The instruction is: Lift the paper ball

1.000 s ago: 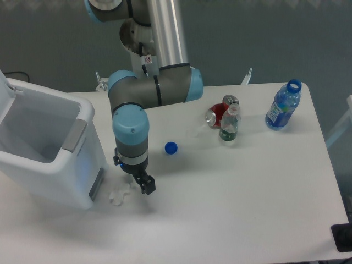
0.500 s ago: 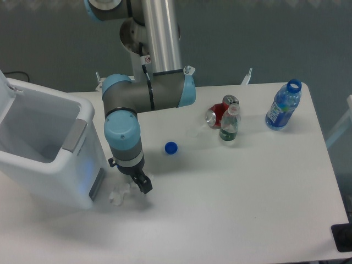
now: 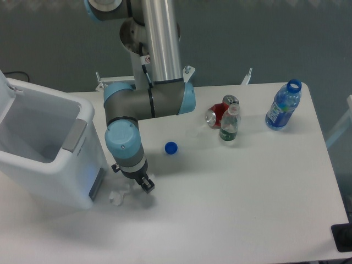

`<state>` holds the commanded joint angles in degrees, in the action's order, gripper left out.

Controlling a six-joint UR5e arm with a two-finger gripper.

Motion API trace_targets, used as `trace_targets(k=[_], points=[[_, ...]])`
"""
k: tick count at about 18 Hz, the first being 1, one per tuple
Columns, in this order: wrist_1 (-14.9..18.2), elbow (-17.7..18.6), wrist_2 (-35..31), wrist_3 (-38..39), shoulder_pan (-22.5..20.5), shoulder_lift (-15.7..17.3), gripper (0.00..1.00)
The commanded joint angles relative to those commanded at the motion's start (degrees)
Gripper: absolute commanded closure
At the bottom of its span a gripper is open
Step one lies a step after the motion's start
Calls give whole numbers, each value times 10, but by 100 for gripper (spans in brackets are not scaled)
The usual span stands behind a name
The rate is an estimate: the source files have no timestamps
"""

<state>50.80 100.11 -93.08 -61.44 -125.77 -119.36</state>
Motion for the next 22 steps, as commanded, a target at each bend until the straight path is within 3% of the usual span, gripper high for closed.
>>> trace_targets(k=[4, 6, 10, 18, 20, 22], points=[[3, -21, 4, 3, -11, 22, 92], [6, -29, 19, 38, -13, 31, 100], [19, -68, 16, 72, -15, 45, 100], [162, -174, 32, 69, -20, 106, 100], [185, -186, 60, 67, -23, 114, 100], [196, -186, 61, 45, -30, 148, 100]])
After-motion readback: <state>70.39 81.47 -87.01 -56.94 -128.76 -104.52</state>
